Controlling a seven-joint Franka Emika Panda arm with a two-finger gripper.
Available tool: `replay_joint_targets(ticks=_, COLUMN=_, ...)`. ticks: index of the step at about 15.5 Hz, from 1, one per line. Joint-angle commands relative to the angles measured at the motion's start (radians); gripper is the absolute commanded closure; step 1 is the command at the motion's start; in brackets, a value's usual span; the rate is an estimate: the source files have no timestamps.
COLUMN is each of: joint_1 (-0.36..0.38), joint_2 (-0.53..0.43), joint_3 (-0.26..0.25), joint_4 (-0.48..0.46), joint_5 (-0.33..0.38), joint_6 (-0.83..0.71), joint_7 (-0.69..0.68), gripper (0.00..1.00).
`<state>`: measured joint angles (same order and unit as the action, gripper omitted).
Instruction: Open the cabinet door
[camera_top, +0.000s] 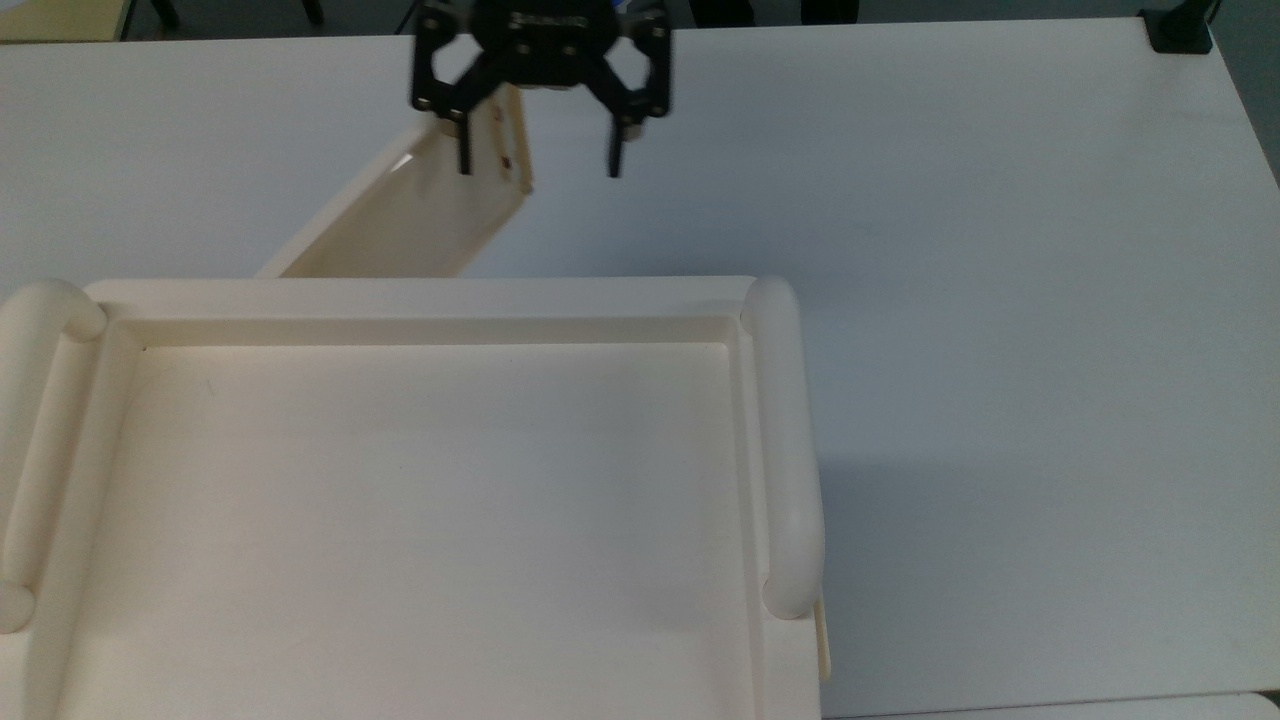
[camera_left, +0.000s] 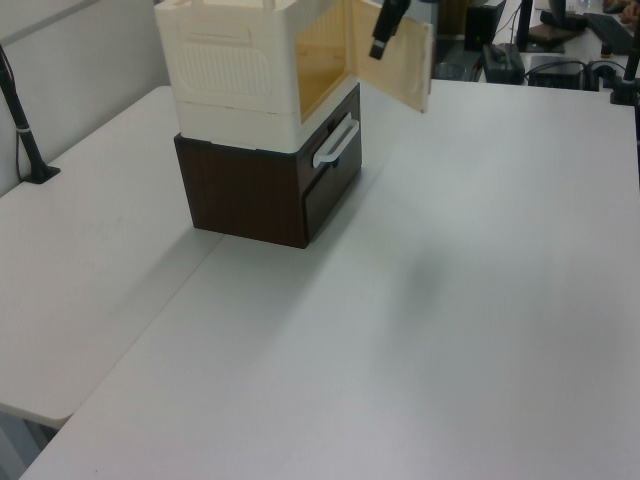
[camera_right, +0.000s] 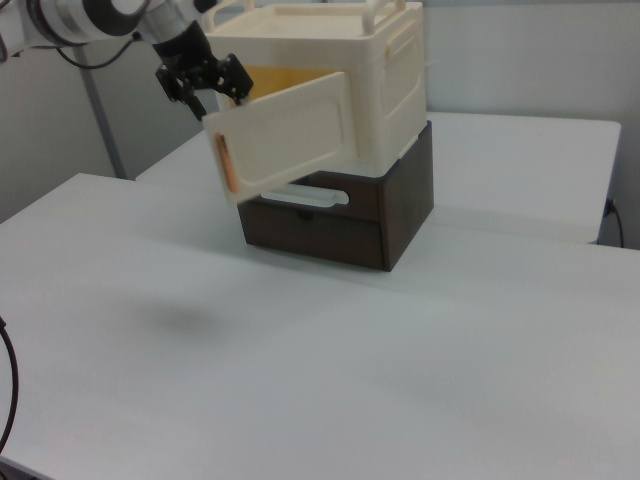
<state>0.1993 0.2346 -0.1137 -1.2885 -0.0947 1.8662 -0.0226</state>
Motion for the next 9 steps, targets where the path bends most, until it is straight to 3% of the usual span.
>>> replay_joint_targets(ticks=1, joint_1=-0.017, joint_2=-0.031, joint_3=-0.011, joint_4=-0.023, joint_5=0.009, joint_6=-0.096, joint_7=-0.088, gripper=0.00)
replay_joint_targets(ticks=9, joint_1=-0.029, joint_2=-0.046, joint_3=-0.003, joint_4=-0.089, joint_5=0.021, joint_6=-0.202, joint_7=-0.077, gripper=0.00)
